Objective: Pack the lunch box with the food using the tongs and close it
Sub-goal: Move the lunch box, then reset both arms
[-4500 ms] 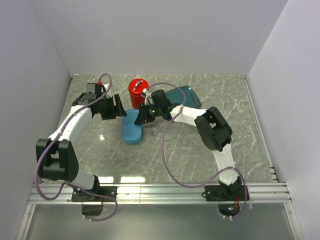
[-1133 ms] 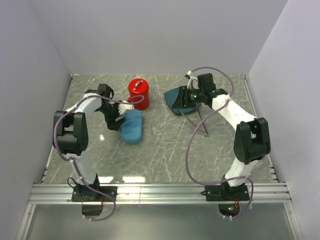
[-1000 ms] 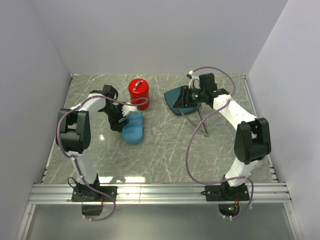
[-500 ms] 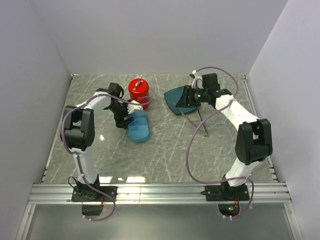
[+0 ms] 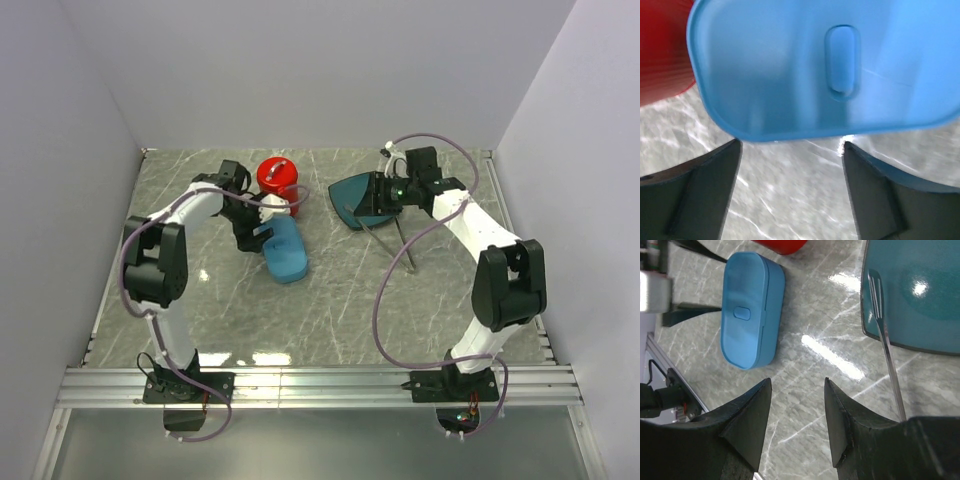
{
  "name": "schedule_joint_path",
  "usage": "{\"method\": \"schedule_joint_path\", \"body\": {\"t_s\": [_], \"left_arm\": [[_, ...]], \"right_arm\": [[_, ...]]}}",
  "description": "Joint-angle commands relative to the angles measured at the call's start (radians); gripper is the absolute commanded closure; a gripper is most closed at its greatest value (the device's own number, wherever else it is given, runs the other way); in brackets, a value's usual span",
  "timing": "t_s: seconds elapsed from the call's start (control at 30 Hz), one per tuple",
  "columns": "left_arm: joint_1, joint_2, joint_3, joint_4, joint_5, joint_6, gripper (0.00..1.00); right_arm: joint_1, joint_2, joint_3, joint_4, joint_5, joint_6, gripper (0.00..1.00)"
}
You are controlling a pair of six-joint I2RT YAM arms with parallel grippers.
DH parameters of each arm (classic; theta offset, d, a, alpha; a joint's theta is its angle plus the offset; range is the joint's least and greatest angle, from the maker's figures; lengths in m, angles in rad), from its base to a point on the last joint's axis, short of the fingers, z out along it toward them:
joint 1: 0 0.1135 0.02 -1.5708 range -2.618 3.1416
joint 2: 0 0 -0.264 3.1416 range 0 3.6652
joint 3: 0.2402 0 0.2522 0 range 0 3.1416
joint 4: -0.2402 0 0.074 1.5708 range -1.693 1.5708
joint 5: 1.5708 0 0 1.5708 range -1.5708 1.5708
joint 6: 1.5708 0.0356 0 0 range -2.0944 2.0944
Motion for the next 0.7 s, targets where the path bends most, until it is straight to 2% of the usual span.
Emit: {"method": "schedule_joint_path", "body": {"t_s": [0.0, 0.03, 0.1, 0.23, 0.3, 0.33, 0.53, 0.67], "left_arm": [[0.010, -0.178, -0.065, 0.030, 0.059, -0.077, 0.05], [0.016, -0.211, -0.085, 0.047, 0.067, -0.144, 0.01], [0.037, -0.299, -0.122, 0.093, 0.079, -0.221, 0.00], [0.063, -0.403, -0.123, 0.156, 0.039, -0.523, 0.01], [0.089, -0.444, -0.111, 0.156, 0.048, -0.595, 0.01], [0.097, -0.459, -0.114, 0.193, 0.036, -0.693, 0.01], [0.155, -0.551, -0.166, 0.285, -0.013, -0.933, 0.01], [0.159, -0.562, -0.220, 0.293, -0.100, -0.982, 0.01]], "right_arm": [[-0.020, -0.084, 0.033, -0.036, 0.026, -0.058, 0.46], [-0.021, -0.104, 0.028, -0.041, 0.032, -0.066, 0.46], [-0.024, -0.125, 0.012, -0.051, 0.050, -0.088, 0.46], [-0.032, -0.187, -0.027, -0.073, 0.084, -0.120, 0.42], [-0.033, -0.207, -0.042, -0.081, 0.096, -0.138, 0.39], [-0.033, -0.223, -0.056, -0.084, 0.110, -0.141, 0.36], [-0.044, -0.291, -0.134, -0.090, 0.147, -0.180, 0.28], [-0.047, -0.305, -0.185, -0.102, 0.162, -0.226, 0.25]]}}
